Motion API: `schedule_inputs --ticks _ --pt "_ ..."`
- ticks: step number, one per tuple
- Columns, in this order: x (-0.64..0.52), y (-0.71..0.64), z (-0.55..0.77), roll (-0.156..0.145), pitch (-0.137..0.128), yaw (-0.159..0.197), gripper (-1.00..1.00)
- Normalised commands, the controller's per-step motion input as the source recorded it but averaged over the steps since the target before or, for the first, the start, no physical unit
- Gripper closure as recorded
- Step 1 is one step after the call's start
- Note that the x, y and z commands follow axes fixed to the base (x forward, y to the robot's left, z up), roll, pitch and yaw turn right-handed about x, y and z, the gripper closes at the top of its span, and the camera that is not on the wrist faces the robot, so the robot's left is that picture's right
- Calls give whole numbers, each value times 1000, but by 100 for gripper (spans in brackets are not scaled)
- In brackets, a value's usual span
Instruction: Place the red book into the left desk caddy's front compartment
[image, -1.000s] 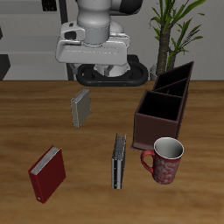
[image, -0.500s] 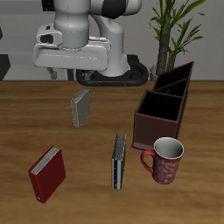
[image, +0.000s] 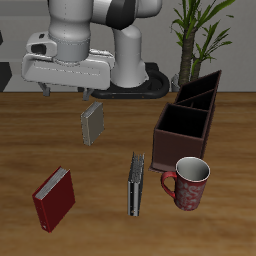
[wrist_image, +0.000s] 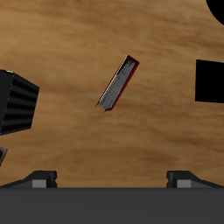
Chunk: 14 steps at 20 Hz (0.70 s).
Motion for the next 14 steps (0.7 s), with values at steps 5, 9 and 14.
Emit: schedule_inputs --ticks 5,9,14 --pt "147 -82 50 6 -37 -4 -100" --pt "240 -229 23 -52 -63 -57 -100" --pt "217 -213 -17 -31 -45 -71 -100"
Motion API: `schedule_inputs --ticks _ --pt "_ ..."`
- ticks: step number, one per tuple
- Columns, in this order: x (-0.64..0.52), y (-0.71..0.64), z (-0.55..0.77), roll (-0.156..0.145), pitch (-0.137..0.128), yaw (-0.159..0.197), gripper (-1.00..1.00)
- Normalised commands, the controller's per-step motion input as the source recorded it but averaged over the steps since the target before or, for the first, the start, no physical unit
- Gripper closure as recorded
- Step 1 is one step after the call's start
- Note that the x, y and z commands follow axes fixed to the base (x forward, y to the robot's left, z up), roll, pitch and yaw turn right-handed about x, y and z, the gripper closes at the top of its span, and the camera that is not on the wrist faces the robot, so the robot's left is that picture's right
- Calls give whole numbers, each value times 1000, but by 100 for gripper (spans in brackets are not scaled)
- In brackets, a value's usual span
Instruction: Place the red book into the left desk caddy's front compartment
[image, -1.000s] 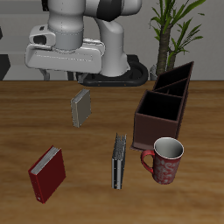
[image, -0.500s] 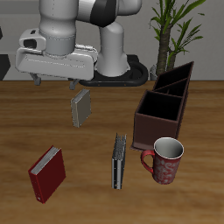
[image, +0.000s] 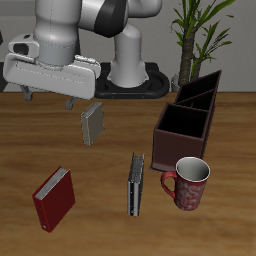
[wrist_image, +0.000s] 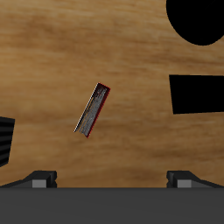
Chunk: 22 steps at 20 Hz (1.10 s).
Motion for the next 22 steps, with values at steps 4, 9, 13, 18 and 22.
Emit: schedule_inputs --ticks 4,9,13,18,22 --pt "208 -159 -77 -27 -11 -57 -100" --pt "292 -104 -213 -18 2 -46 -100" --pt "141 62 -160 30 11 -5 -100" --pt "139 118 -141 82 13 33 -100" --pt "142 83 -125 35 -28 -3 -100"
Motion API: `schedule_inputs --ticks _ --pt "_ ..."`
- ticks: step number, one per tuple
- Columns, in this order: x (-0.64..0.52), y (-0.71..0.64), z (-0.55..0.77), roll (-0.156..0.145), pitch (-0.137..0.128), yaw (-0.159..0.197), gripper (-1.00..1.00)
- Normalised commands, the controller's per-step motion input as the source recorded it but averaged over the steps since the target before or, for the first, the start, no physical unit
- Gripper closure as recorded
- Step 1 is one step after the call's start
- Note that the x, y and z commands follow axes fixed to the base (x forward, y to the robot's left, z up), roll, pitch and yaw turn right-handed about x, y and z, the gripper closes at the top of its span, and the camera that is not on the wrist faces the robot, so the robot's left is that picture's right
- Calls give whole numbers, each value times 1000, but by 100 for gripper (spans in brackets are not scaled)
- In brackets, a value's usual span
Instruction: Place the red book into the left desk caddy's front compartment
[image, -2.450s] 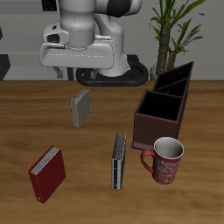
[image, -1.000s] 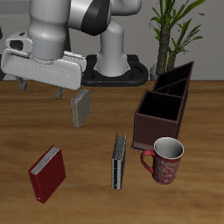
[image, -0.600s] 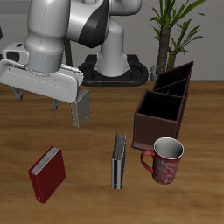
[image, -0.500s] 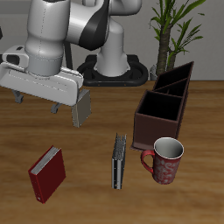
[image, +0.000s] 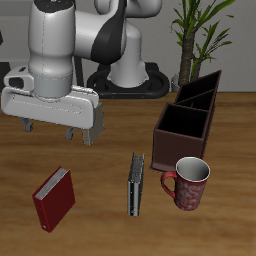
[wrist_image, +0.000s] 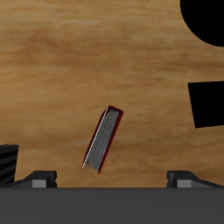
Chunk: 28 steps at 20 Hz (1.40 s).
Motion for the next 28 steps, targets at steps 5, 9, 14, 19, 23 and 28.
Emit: schedule_inputs --ticks 5,9,14,19,23,28 --pt "103 146 -150 41 -12 0 -100" --pt "100 168 -167 92 1 3 -100" --pt "119 -25 -112 35 -6 -22 -100" --pt "122 -140 -143 23 -11 -18 -100" --pt "78 -105 -129 -15 6 -37 -100" --pt "71 -31 -138 -16 9 -26 -100"
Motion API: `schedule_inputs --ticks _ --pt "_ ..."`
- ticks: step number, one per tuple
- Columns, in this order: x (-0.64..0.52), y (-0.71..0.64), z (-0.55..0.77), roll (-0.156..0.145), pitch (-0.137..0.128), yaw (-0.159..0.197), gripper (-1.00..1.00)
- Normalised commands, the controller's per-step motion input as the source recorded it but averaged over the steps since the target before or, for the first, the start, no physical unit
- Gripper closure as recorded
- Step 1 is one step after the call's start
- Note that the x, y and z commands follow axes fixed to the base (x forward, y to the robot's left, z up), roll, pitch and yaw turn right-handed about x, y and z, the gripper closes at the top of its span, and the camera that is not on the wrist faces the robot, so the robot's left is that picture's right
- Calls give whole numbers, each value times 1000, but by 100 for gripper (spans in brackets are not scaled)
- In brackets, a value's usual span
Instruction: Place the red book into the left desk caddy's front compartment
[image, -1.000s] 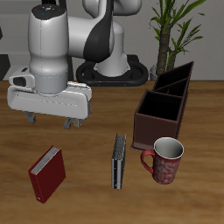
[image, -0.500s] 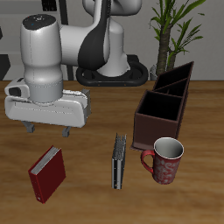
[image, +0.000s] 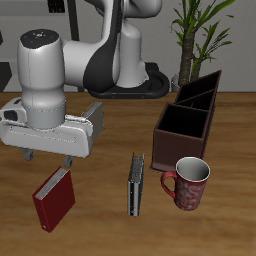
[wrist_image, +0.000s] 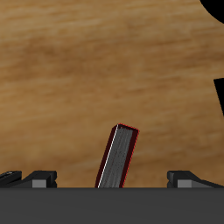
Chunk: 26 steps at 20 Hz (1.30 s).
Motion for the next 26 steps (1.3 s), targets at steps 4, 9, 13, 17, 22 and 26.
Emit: schedule_inputs --ticks 4,9,13,17,22,26 --pt "30 154 -220 16 15 -5 -100" --pt "43 -59 -254 -13 25 -19 -100" --pt "-23 -43 -172 -10 21 -20 -100" --pt "-13 -88 -188 -4 23 -5 -100" --pt "-12 -45 -176 -20 15 -17 -100" --pt "14 -81 -246 -24 40 -7 -100"
